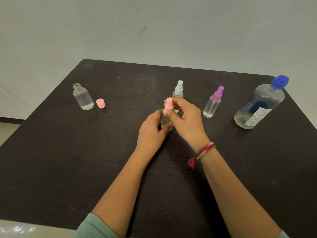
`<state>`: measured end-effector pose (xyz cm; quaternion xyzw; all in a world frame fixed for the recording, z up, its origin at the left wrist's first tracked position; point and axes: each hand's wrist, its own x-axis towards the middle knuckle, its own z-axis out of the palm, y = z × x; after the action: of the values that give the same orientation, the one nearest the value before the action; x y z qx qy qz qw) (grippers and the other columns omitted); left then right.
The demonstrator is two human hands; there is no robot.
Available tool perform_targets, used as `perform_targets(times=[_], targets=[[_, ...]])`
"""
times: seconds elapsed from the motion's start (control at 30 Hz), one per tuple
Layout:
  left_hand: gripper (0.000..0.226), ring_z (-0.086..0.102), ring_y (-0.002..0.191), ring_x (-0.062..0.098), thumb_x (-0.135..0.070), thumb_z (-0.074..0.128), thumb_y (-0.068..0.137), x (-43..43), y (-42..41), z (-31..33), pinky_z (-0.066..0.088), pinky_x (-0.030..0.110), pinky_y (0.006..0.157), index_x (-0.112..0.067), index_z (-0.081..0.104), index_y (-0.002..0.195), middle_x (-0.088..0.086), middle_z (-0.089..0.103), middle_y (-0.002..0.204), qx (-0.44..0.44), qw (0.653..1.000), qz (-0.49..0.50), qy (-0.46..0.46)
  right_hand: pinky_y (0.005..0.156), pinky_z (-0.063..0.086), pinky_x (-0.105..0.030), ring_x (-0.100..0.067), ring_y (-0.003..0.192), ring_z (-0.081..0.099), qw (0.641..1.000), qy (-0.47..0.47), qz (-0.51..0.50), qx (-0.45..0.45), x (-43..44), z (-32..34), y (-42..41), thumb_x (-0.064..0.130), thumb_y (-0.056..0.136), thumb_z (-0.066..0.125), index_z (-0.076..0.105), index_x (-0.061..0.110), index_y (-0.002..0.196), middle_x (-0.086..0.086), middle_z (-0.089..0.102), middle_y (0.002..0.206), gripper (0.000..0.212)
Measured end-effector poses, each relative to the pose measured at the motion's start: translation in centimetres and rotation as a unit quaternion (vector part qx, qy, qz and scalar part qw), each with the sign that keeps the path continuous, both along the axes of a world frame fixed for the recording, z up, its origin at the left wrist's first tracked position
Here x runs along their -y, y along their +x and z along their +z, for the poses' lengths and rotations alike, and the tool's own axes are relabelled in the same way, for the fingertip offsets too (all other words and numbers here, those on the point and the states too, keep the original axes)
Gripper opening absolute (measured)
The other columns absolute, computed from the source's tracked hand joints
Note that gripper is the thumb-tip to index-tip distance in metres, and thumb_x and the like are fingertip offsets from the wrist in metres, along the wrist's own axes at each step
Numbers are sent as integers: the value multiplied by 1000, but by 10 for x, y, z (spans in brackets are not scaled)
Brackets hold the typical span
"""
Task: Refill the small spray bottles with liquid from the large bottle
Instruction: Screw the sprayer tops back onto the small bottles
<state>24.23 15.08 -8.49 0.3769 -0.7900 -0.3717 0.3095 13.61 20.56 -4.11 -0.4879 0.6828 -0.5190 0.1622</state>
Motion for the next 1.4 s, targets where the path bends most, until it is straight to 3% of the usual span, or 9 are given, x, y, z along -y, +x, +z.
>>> perform_targets(times=[0.13, 0.33, 0.53, 0.63, 0.77, 0.87, 0.97, 1.1, 1.4], targets=[[30, 60, 89, 11, -36, 65, 85, 0, 0, -1, 54, 36, 81, -26, 56, 112, -5, 63, 100, -1, 1000, -3, -5, 89, 52, -25, -3, 96, 63, 999, -29, -20, 23, 0, -1, 0, 23, 84, 72, 66, 29, 98, 16, 68, 94, 16], [32, 60, 95, 5, -38, 67, 86, 1, 0, -3, 53, 33, 85, -28, 56, 114, -9, 64, 105, -7, 1000, -7, 7, 85, 53, -21, -5, 104, 63, 991, 35, 126, -19, 1, 9, -23, 17, 90, 65, 66, 23, 107, 6, 69, 106, 18], [36, 61, 93, 11, -31, 65, 87, 2, 0, -3, 54, 36, 85, -23, 56, 120, -4, 64, 106, 7, 1000, 3, 9, 76, 46, -9, 2, 85, 61, 996, -59, -72, 12, 4, -6, 6, 27, 76, 79, 59, 28, 81, 17, 64, 84, 21], [34, 60, 94, 10, -25, 64, 89, 0, 0, -1, 52, 33, 85, -21, 57, 122, -3, 63, 107, 3, 1000, 7, 11, 79, 42, -4, 2, 91, 58, 997, -43, -60, -3, 5, -5, 9, 25, 75, 80, 57, 25, 94, 17, 60, 93, 30], [26, 59, 90, 3, -27, 66, 87, 1, 2, 1, 50, 24, 81, -26, 57, 112, -9, 63, 102, -13, 1000, -12, 12, 102, 42, -18, -4, 126, 49, 990, 24, 130, 44, -2, -2, -6, 20, 96, 56, 46, 20, 138, 6, 54, 133, 43], [27, 60, 91, 3, -34, 68, 86, 2, 1, 0, 49, 23, 79, -25, 57, 110, -9, 64, 103, -14, 1000, -21, 14, 93, 50, -20, -5, 119, 56, 987, 37, 154, 42, -3, 5, -18, 20, 99, 50, 55, 20, 131, 5, 63, 125, 32], [30, 61, 95, 4, -35, 68, 86, 2, 0, -2, 51, 26, 84, -25, 58, 113, -8, 65, 105, -19, 1000, -15, 19, 96, 52, -36, -8, 105, 65, 994, -2, 110, 24, 0, 6, -22, 18, 91, 64, 66, 27, 108, 5, 70, 107, 19], [32, 61, 97, 5, -33, 68, 87, 3, 0, -1, 49, 25, 86, -26, 57, 117, -10, 65, 106, -18, 999, -19, 21, 89, 55, -41, -11, 95, 68, 997, -37, 29, 67, 4, -2, -14, 14, 73, 82, 66, 36, 90, 7, 71, 94, 32], [24, 60, 94, 1, -29, 69, 86, 10, 6, 3, 47, 19, 84, -30, 56, 107, -15, 63, 98, -23, 995, -65, 65, 107, 43, -36, -12, 123, 55, 975, 62, 213, 22, -1, 6, -36, 2, 93, 56, 52, 22, 129, 1, 63, 125, 41]])
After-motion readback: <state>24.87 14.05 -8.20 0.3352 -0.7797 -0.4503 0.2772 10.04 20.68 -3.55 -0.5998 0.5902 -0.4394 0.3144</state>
